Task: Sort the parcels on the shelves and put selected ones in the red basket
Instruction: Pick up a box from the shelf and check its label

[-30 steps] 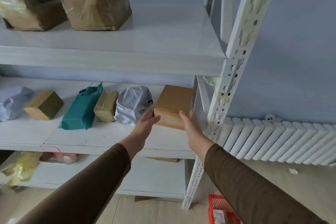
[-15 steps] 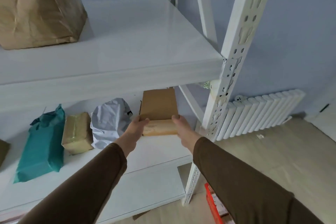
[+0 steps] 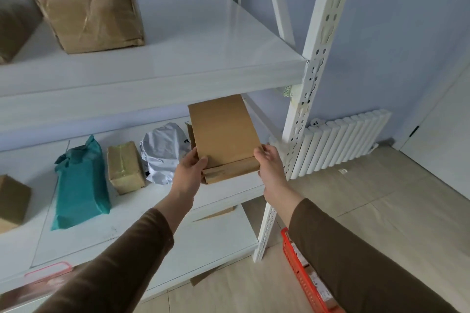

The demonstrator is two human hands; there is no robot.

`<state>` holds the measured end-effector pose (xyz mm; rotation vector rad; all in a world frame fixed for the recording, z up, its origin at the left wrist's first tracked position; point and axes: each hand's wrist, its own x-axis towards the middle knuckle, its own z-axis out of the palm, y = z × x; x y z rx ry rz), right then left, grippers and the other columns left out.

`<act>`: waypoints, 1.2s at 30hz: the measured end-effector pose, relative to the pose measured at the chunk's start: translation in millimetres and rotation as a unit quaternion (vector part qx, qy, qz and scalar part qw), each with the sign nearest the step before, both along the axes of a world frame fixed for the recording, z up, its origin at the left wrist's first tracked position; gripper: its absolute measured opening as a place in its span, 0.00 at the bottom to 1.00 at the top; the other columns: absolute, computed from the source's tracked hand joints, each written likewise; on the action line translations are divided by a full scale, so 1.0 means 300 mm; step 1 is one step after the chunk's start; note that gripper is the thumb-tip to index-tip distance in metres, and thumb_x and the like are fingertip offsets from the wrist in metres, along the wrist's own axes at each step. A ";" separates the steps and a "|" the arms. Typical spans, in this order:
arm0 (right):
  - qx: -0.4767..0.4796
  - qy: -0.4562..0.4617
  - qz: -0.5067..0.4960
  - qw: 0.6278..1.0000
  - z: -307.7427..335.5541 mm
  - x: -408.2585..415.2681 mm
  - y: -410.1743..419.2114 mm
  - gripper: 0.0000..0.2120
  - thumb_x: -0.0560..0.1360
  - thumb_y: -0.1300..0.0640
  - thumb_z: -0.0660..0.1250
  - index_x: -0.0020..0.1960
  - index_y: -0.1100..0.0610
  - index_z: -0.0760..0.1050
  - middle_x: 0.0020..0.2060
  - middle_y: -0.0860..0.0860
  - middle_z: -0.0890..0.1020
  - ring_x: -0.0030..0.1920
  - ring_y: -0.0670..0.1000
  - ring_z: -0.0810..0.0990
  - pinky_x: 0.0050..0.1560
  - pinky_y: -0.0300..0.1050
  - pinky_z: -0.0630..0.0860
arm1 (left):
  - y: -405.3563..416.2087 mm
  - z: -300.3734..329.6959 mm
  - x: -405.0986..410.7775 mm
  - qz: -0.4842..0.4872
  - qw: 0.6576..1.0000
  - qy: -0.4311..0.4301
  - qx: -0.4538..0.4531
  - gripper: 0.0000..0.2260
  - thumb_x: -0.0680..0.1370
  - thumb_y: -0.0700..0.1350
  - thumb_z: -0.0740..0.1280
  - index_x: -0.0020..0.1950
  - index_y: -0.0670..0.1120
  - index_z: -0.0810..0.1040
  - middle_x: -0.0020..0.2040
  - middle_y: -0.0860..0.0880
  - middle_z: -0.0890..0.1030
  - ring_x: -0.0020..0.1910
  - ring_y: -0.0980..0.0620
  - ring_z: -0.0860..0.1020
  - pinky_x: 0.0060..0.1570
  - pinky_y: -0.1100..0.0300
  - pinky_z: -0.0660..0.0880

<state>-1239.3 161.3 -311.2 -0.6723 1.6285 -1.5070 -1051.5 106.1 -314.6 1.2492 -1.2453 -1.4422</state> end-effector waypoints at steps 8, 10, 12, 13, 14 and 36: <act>-0.004 0.005 0.004 1.000 0.018 -0.025 0.254 0.12 0.82 0.46 0.65 0.62 0.49 0.74 0.56 0.43 0.79 0.59 0.47 0.76 0.50 0.44 0.69 | 0.216 0.010 -0.002 -0.007 0.997 0.067 0.027 0.11 0.81 0.50 0.68 0.62 0.49 0.77 0.63 0.46 0.76 0.57 0.46 0.77 0.45 0.56 0.74; -0.004 0.001 0.010 1.000 0.017 -0.053 0.314 0.14 0.80 0.44 0.67 0.63 0.48 0.75 0.58 0.43 0.79 0.62 0.47 0.76 0.53 0.45 0.70 | 0.290 0.025 -0.020 -0.027 0.990 0.127 0.056 0.07 0.83 0.47 0.66 0.60 0.50 0.76 0.55 0.50 0.80 0.55 0.48 0.77 0.49 0.53 0.75; -0.005 0.004 0.024 1.000 0.021 -0.085 0.383 0.21 0.76 0.39 0.69 0.66 0.47 0.76 0.61 0.43 0.81 0.65 0.46 0.77 0.61 0.46 0.72 | 0.354 0.022 -0.044 -0.032 0.985 0.152 0.071 0.04 0.83 0.47 0.66 0.57 0.52 0.76 0.53 0.52 0.81 0.56 0.50 0.77 0.57 0.50 0.74; -0.006 0.007 0.033 0.999 0.018 -0.106 0.413 0.25 0.74 0.36 0.70 0.67 0.47 0.77 0.62 0.43 0.82 0.66 0.46 0.77 0.67 0.48 0.72 | 0.386 0.021 -0.058 -0.032 0.984 0.157 0.075 0.03 0.83 0.48 0.66 0.56 0.52 0.76 0.53 0.53 0.81 0.56 0.50 0.77 0.59 0.49 0.73; -0.004 0.008 0.040 0.999 0.018 -0.123 0.445 0.28 0.72 0.35 0.70 0.67 0.46 0.78 0.62 0.43 0.83 0.66 0.46 0.78 0.71 0.51 0.71 | 0.417 0.019 -0.075 -0.033 0.984 0.158 0.077 0.02 0.83 0.48 0.66 0.56 0.53 0.76 0.54 0.53 0.81 0.56 0.51 0.77 0.59 0.49 0.72; -0.131 0.334 0.306 0.882 -0.012 -0.258 0.805 0.48 0.76 0.51 0.68 0.82 0.37 0.37 0.82 0.37 0.39 0.82 0.41 0.38 0.82 0.59 0.47 | 0.727 -0.009 -0.071 -0.039 0.995 0.055 -0.079 0.26 0.67 0.35 0.64 0.65 0.47 0.72 0.53 0.46 0.79 0.50 0.50 0.76 0.48 0.54 0.76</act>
